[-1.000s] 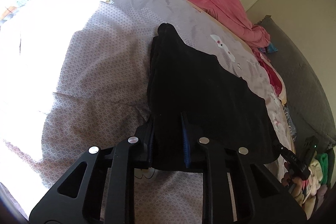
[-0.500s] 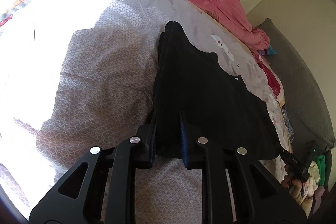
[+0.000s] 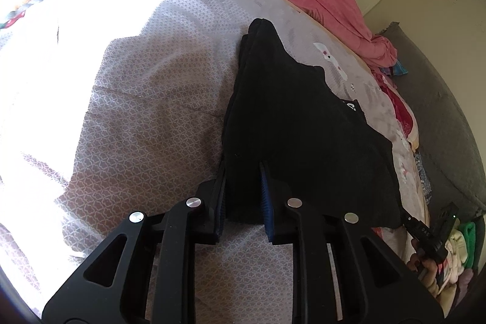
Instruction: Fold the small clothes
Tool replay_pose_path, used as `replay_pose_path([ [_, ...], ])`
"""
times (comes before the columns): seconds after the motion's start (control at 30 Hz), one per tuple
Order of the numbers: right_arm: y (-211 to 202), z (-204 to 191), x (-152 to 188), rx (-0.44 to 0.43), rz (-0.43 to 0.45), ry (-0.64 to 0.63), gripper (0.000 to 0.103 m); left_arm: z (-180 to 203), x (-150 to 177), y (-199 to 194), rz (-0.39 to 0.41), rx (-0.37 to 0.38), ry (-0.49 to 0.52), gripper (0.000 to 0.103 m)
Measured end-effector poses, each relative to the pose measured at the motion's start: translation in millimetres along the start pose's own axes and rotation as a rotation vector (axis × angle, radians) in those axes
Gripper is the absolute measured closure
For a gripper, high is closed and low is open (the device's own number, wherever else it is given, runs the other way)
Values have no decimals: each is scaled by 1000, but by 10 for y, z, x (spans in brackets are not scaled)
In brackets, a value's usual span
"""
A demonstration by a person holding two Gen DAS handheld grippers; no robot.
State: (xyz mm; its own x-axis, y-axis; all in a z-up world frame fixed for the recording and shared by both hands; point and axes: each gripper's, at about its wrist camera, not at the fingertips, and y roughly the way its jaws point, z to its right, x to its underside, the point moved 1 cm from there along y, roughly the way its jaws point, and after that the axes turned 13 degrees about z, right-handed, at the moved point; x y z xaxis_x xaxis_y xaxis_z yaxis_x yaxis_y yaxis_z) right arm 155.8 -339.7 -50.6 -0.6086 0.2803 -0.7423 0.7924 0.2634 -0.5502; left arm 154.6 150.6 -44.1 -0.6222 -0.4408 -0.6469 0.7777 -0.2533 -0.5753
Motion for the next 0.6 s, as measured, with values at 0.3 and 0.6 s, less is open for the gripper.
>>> replay_pose_path([
  [0.3, -30, -111, 49, 60, 20, -118, 73, 58, 30, -8, 3, -39, 47, 86],
  [0.6, -125, -93, 38, 61, 30, -114, 55, 89, 51, -58, 9, -55, 74, 85],
])
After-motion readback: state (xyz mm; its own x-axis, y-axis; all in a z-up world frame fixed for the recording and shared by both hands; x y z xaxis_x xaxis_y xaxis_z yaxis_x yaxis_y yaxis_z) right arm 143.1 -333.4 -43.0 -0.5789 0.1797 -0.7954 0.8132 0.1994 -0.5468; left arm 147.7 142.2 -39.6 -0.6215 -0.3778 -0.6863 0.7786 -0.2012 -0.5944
